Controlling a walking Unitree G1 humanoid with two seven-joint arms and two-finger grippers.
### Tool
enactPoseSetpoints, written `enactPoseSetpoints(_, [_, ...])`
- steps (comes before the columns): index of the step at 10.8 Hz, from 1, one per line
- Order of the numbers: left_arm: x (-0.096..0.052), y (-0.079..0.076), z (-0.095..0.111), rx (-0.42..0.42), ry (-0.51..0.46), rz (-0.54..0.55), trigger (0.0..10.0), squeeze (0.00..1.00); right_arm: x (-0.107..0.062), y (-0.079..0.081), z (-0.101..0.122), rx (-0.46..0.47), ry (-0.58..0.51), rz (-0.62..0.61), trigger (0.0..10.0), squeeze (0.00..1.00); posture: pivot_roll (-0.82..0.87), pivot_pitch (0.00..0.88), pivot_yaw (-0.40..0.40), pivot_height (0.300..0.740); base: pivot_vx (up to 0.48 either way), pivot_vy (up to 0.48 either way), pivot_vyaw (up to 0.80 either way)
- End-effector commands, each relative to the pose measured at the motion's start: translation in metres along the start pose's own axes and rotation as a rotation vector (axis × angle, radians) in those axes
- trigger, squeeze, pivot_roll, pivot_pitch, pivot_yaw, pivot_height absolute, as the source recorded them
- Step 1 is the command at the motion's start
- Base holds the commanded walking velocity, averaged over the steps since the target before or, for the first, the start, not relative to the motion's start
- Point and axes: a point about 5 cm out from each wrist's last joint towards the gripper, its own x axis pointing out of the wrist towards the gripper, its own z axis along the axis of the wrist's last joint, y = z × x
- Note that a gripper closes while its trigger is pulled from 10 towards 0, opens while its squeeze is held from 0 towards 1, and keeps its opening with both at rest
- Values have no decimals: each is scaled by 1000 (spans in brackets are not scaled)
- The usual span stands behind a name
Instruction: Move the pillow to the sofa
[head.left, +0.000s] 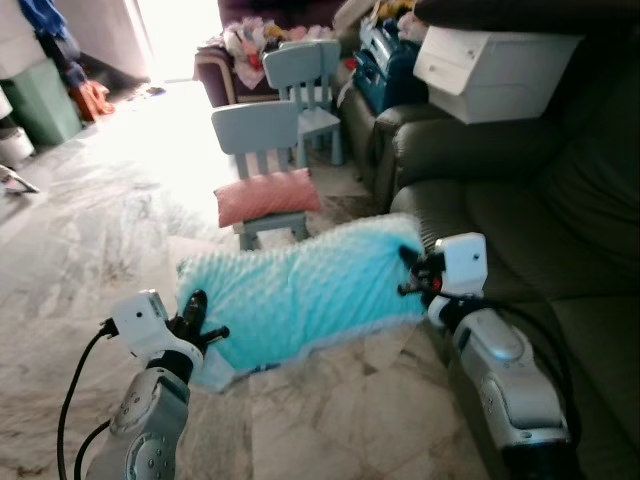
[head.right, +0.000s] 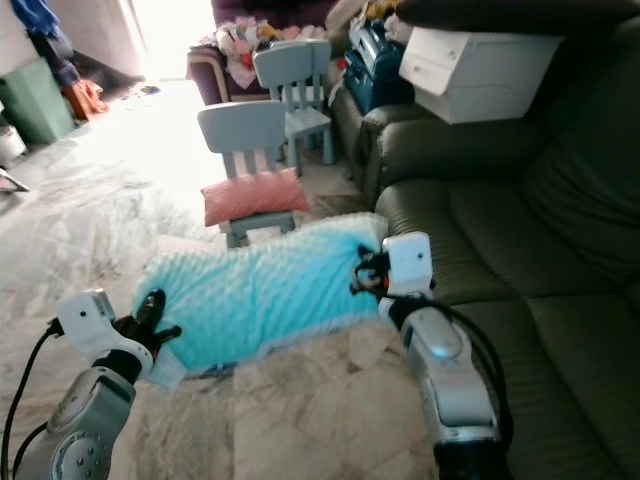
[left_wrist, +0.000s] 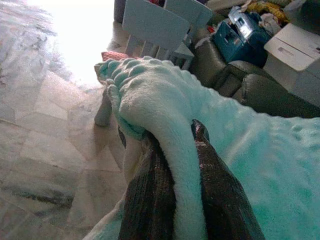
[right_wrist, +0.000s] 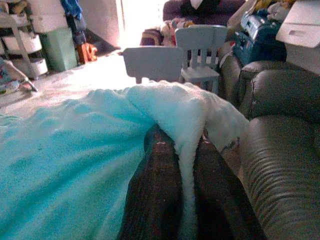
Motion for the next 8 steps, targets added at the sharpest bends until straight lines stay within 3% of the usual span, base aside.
enactPoseSetpoints(1, [2,1,7,15,-26,-4,10000,0,4,-1,16,-9,-63,-3,10000,0,-236,0,70,740,0,0,0])
enactPoseSetpoints(2, [4,0,9,28,-30,-8,10000,0,6,-2,16,-8,-62,-6,10000,0,-235,0,69,740,0,0,0])
enactPoseSetpoints(8, [5,-1,13,57,-63,3,10000,0,14,-11,21,-34,-60,-33,10000,0,-233,0,63,740,0,0,-800])
